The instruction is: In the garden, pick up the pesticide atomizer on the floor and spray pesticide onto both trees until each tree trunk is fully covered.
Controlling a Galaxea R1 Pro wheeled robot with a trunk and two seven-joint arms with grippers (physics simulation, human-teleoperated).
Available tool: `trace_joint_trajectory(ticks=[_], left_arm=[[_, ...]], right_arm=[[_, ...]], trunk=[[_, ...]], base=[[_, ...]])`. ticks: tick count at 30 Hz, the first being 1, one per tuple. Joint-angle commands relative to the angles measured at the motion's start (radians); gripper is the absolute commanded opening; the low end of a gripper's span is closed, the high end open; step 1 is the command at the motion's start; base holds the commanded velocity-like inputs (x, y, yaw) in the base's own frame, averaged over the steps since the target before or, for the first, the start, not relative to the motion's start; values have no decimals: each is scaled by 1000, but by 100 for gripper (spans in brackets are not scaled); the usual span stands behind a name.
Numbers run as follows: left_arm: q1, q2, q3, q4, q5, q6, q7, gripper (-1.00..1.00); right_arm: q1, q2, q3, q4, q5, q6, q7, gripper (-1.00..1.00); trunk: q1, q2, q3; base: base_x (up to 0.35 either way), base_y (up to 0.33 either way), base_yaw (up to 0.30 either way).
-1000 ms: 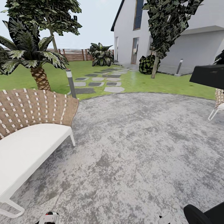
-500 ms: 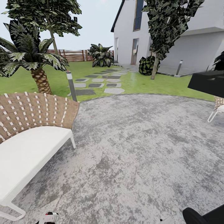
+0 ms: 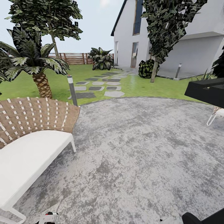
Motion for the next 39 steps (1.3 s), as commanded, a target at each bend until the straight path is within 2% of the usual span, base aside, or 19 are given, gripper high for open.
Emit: trace_joint_trajectory(ticks=[1,5,13,27,39], left_arm=[[0,0,4,1,9,-1,-10,-100],[0,0,4,1,8,-1,-10,-100],[0,0,4,1,8,-3,-10,-100],[0,-2,4,1,9,-3,-10,-100],[0,-2,4,1,9,-3,-10,-100]], right_arm=[[0,0,1,0,8,-4,-3,100],[0,0,1,0,8,-4,-3,100],[0,0,0,0,8,-4,-3,100],[0,0,1,0,8,-4,-3,100],[0,0,1,0,8,-4,-3,100]], trunk=[[-4,7,4],[-19,35,23],[-19,35,33],[-19,35,33],[-19,35,33]], base=[[0,0,0],[0,0,0],[49,0,0],[324,4,0],[337,114,0]])
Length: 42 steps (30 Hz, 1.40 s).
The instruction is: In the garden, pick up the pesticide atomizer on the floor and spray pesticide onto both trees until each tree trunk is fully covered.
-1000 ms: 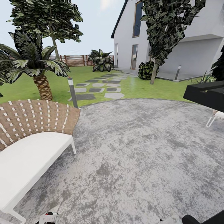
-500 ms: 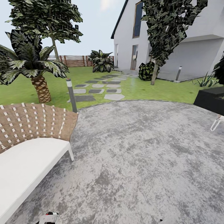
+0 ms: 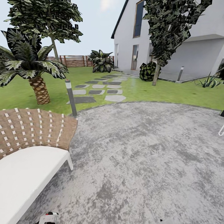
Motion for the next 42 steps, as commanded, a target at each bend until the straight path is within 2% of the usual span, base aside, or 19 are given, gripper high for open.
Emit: trace_joint_trajectory(ticks=[1,22,36,42], left_arm=[[-1,0,4,1,9,-1,-10,-100],[-1,0,4,1,10,-1,-10,-100],[-1,0,4,1,10,-1,-10,-100],[-1,0,4,1,10,-1,-10,-100]], right_arm=[[-1,0,1,0,8,-4,-3,100],[-1,1,1,0,8,-4,-3,100],[-1,1,1,0,8,-4,-3,100],[-1,1,1,0,8,-4,-3,100]], trunk=[[0,0,-1],[0,0,-1],[0,0,-1],[0,0,-1]], base=[[337,45,0],[338,4,-2],[339,0,-244],[339,0,-62]])
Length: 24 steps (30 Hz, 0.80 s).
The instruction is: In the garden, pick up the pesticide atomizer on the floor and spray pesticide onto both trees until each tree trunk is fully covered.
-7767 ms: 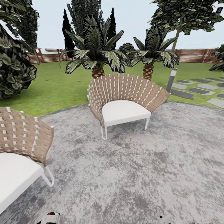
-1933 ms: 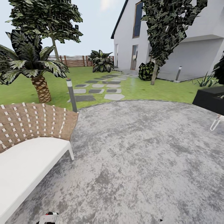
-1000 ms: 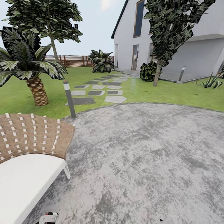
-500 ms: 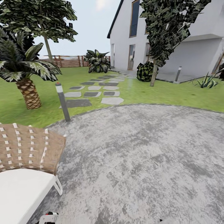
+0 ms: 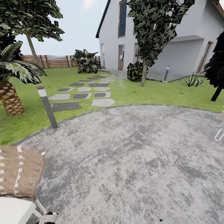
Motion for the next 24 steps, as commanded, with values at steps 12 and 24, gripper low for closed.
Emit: trace_joint_trajectory(ticks=[12,24], left_arm=[[-1,0,5,1,9,-1,-10,-100],[-1,-1,5,1,9,-1,-10,-100]], right_arm=[[-1,0,1,0,8,-4,-3,100],[-1,0,1,0,8,-4,-3,100]], trunk=[[0,0,-1],[0,0,-1]], base=[[339,0,-1],[339,-38,0]])
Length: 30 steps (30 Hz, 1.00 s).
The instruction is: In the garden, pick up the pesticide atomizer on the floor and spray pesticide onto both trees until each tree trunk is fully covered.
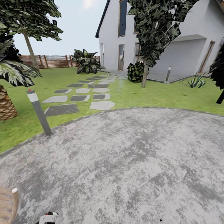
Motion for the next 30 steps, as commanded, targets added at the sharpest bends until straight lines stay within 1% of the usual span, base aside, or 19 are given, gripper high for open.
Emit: trace_joint_trajectory(ticks=[1,30], left_arm=[[-1,1,4,1,9,-2,-10,-100],[-1,0,4,1,9,-1,-10,-100]], right_arm=[[-1,0,1,0,8,-4,-3,100],[-1,0,1,0,8,-4,-3,100]], trunk=[[0,0,-1],[0,0,-1]], base=[[338,-89,0],[338,-92,0]])
